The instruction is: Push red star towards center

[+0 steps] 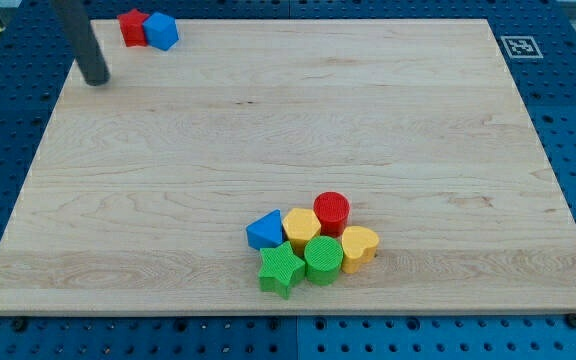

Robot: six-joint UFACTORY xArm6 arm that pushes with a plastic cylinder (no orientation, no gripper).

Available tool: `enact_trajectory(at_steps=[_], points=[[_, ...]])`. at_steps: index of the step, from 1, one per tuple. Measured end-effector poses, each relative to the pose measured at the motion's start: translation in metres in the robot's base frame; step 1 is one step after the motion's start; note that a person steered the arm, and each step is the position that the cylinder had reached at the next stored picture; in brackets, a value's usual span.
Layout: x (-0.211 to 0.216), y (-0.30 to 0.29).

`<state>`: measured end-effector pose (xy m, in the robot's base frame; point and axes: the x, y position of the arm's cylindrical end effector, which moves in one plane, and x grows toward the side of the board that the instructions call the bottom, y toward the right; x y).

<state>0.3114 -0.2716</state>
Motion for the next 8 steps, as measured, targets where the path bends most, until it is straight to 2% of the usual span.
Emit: enact_trajectory(at_steps=[3, 4, 6, 8], points=[[-0.020, -0.033], [-0.069, -0.027], [-0.120, -0.024], [-0.120, 0.010]])
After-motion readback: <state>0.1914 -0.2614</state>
